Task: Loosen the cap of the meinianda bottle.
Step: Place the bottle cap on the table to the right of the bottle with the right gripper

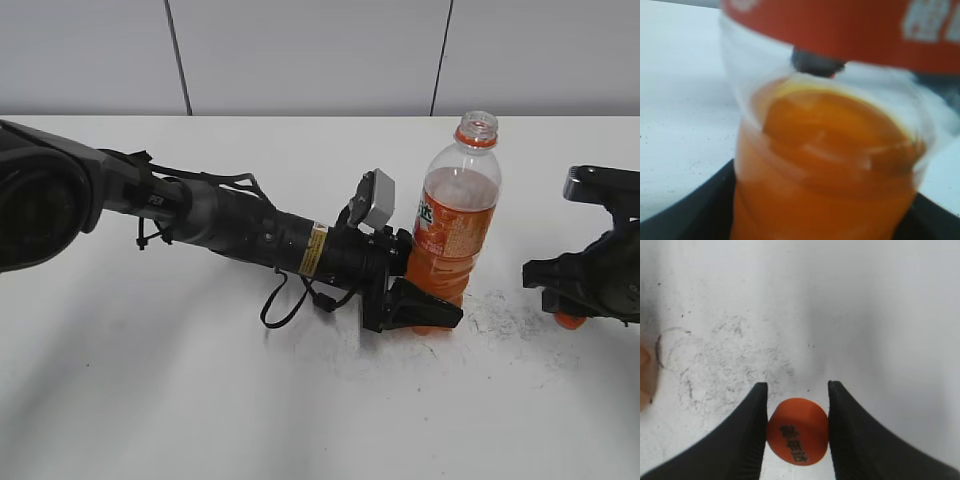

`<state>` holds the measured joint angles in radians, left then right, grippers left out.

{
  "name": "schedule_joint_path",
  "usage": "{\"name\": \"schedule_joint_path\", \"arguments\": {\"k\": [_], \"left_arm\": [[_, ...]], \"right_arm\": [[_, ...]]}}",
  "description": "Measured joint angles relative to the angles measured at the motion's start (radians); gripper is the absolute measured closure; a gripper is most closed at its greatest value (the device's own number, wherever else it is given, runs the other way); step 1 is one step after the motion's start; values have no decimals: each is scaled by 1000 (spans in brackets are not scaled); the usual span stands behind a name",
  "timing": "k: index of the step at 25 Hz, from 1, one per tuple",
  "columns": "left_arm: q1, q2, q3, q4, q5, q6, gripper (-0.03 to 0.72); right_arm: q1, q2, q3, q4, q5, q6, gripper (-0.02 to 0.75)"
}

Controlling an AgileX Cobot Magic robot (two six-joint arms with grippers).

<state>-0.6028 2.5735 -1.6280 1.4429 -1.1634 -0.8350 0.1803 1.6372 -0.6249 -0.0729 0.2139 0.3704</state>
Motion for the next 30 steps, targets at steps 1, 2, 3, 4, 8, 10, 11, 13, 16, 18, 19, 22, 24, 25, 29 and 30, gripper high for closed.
{"name": "schedule_joint_path", "arguments": {"k": [1, 2, 3, 4, 8, 10, 11, 13, 16, 18, 19, 22, 24, 25, 29, 30], "left_arm": [[0, 0, 0, 0, 0, 0, 138], [0, 0, 0, 0, 0, 0, 138], [0, 0, 0, 1, 0, 0, 138], [0, 0, 0, 1, 0, 0, 138], [0, 0, 0, 4, -1, 0, 138], [0, 0, 0, 7, -1, 0, 138], [0, 0, 0, 8, -1, 0, 138], [0, 0, 0, 8, -1, 0, 138], [0, 0, 0, 10, -1, 0, 138], [0, 0, 0, 10, -1, 0, 138], [0, 0, 0, 10, -1, 0, 138], [0, 0, 0, 12, -1, 0, 138], [0, 0, 0, 14, -1, 0, 138], [0, 0, -1, 16, -1, 0, 138], [0, 0, -1, 18, -3, 1, 138], [1, 0, -1, 18, -3, 1, 138]], "right_arm": [[-1, 6, 0, 0, -13, 0, 466], [-1, 6, 0, 0, -15, 0, 466], [-1, 17, 0, 0, -45, 0, 466], [-1, 27, 0, 0, -66, 0, 466], [-1, 65, -1, 0, -125, 0, 466], [-1, 90, -1, 0, -157, 0, 466], [-1, 98, -1, 0, -167, 0, 466], [-1, 109, -1, 0, -184, -4, 466], [-1, 124, -1, 0, -192, -13, 466], [-1, 133, -1, 0, -192, -14, 462], [-1, 135, -1, 0, -192, -15, 454], [-1, 139, -1, 0, -192, -15, 437], [-1, 140, -1, 0, -192, -17, 370], [-1, 140, -1, 0, -191, -17, 342], [-1, 128, -1, 0, -162, -18, 256], [-1, 119, -1, 0, -144, -18, 248]]}}
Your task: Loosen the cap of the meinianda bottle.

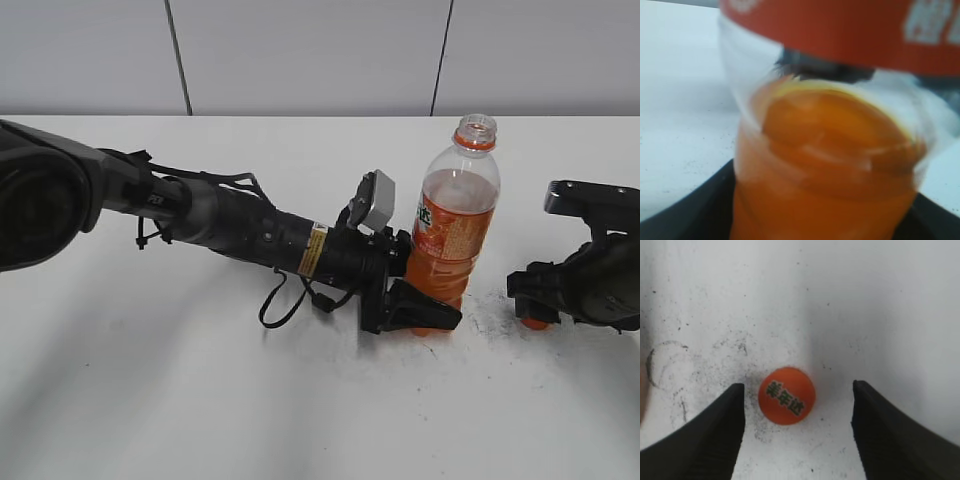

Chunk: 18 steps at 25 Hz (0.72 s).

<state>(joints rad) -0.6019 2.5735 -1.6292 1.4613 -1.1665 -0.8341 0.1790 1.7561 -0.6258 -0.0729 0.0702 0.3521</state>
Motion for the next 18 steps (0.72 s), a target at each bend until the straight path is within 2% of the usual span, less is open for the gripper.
{"name": "schedule_joint_path", "arguments": {"k": [2, 7, 18], "left_arm": [[5, 0, 0, 0, -2, 0, 128], [31, 0, 0, 22, -2, -2, 18], [103, -2, 0, 132, -4, -46, 3]], "right_arm": [[0, -23, 0, 1, 49, 0, 240], [0, -90, 0, 2, 143, -2, 235], [0, -212, 0, 2, 150, -3, 235]]}}
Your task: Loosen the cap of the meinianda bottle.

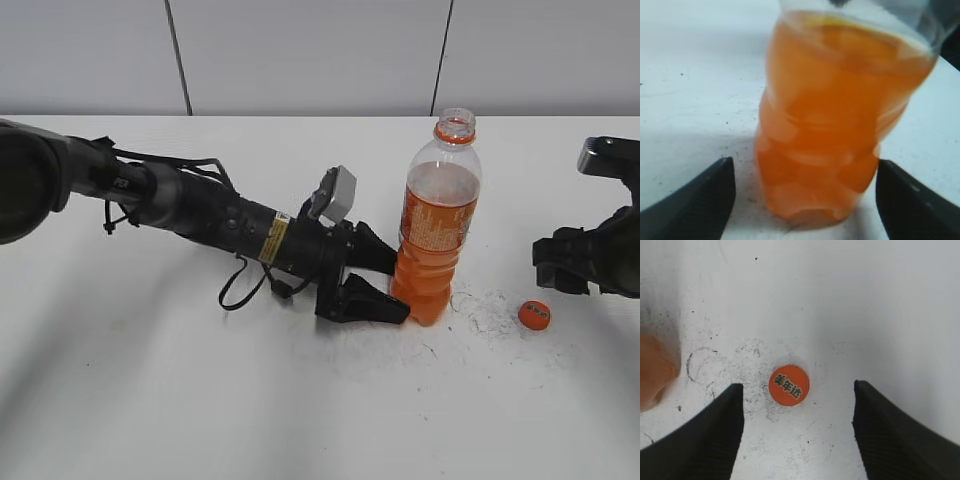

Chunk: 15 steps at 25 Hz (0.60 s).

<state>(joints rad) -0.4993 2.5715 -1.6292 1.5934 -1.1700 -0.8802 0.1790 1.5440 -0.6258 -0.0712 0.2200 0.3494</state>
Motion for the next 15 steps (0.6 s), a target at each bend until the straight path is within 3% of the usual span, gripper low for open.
{"name": "schedule_joint_path", "arguments": {"k": [8, 15], "left_arm": [[61, -56, 1, 138, 29, -68, 22], [104, -146, 10, 155, 179, -159, 88]], "right_arm": [[0, -7, 0, 0, 1, -6, 235], [0, -7, 0, 0, 1, -6, 235]]}}
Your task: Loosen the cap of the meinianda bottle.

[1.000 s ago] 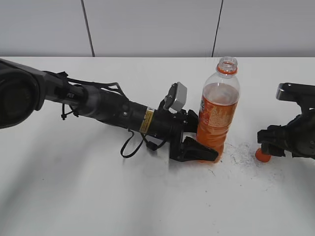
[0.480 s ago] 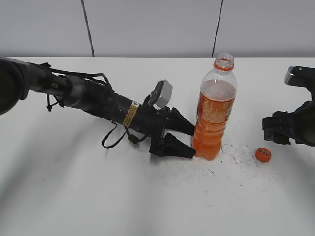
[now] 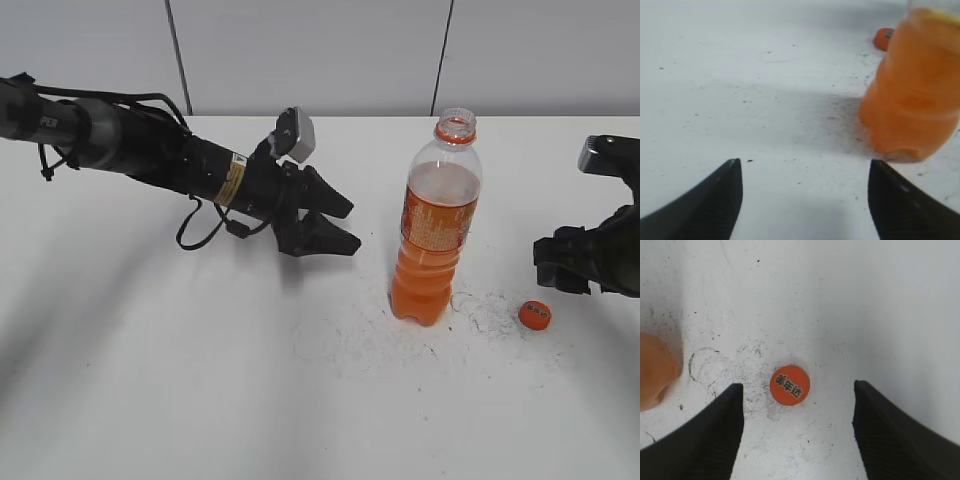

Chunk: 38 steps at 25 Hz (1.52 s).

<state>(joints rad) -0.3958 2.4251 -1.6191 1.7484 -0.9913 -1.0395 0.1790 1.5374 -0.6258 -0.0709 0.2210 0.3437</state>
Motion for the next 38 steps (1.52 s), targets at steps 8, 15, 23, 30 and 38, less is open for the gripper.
{"name": "schedule_joint_path", "arguments": {"k": [8, 15, 23, 30, 38], "left_arm": [[0, -95, 47, 2, 226, -88, 112], [-46, -218, 168, 1, 545, -173, 181], [-118, -356, 362, -43, 889, -371, 188], [-188, -465, 473, -398, 1204, -393, 188], [-295, -608, 488, -819, 1633, -11, 191]], "right_arm": [[0, -91, 0, 0, 34, -1, 235], [0, -211, 1, 0, 121, -5, 234], [0, -362, 1, 1, 295, -23, 234], [0, -489, 1, 1, 464, -58, 234], [0, -642, 1, 4, 677, -120, 234]]}}
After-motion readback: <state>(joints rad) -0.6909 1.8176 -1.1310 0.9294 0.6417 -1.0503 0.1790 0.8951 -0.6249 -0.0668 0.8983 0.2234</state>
